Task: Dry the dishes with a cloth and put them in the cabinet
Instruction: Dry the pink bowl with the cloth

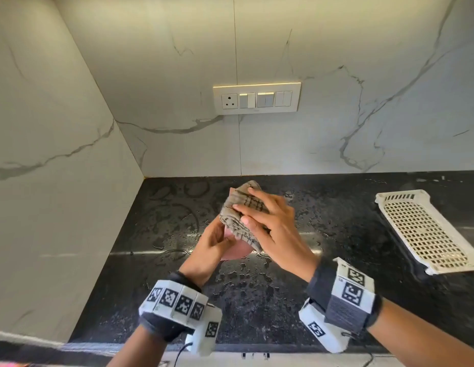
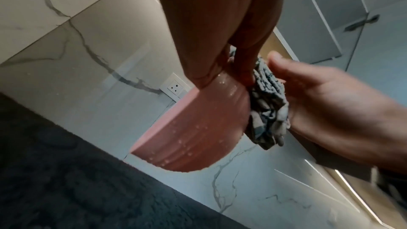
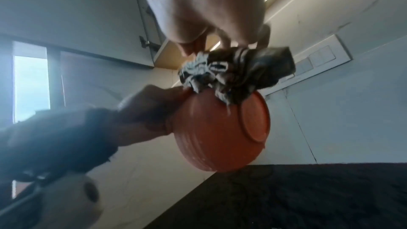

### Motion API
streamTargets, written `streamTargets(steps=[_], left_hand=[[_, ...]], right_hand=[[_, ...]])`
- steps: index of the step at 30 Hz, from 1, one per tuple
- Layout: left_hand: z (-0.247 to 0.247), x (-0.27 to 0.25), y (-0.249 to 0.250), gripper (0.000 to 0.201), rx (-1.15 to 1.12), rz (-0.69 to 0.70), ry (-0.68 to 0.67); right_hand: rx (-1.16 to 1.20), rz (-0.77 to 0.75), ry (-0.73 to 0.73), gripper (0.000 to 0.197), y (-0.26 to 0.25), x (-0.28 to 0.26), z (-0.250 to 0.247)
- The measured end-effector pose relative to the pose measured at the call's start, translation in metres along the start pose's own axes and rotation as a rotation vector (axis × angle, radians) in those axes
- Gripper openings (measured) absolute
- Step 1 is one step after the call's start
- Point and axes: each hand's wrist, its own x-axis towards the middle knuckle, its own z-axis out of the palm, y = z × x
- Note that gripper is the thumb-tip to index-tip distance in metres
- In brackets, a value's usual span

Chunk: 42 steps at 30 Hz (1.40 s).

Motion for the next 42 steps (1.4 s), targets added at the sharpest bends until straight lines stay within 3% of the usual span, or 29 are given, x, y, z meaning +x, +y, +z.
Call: streamTargets(steps=[4,9,15,18,20,22,25,27,29,32,36,39,42], left_hand=[[0.004,-0.006,0.004,0.034,-0.030,0.041,-0.017],[0.003,-0.004,0.016,0.036,-0.099,0.079,-0.076],[-0.001,-0.003,0.025,0.043,-0.098,0.071,-0.149],[-0.002,-0.003,0.028,0.034,-0.003,0.055,-0.202],[-0.003,-0.001,0.031,0.029,0.079,0.038,-0.241],[-0.005,0.005,0.036,0.046,0.119,-0.015,-0.307],[-0.012,0.014,0.040,0.106,0.090,-0.115,-0.323],[-0.014,0.017,0.046,0.119,-0.004,-0.115,-0.313],[-0.014,0.018,0.059,0.101,-0.123,-0.118,-0.333],[-0.015,0.019,0.066,0.080,-0.255,-0.134,-0.240],[-0.017,0.018,0.057,0.057,-0.218,-0.053,-0.200],[-0.016,0.018,0.050,0.052,-0.210,0.012,-0.212],[-0.017,0.017,0.049,0.039,-0.138,0.003,-0.239]], right_hand=[[-0.152,-0.023,0.075,0.049,0.000,0.007,0.005],[0.042,-0.013,0.196,0.047,0.003,0.027,0.006],[0.611,0.346,0.062,0.034,0.009,0.063,-0.005],[0.987,0.676,-0.122,0.031,0.016,0.077,-0.020],[1.135,0.748,-0.156,0.027,0.020,0.081,-0.026],[1.137,0.721,-0.112,0.026,0.020,0.083,-0.024],[1.030,0.634,-0.022,0.032,0.016,0.081,-0.015],[0.986,0.523,0.055,0.044,0.014,0.075,-0.008],[0.864,0.366,0.116,0.040,0.007,0.064,-0.001],[0.607,0.166,0.222,0.044,0.003,0.045,0.007],[0.204,-0.062,0.268,0.046,0.006,0.041,0.001],[0.044,-0.064,0.265,0.048,0.000,0.052,-0.009],[0.172,0.103,0.252,0.047,-0.007,0.069,-0.020]])
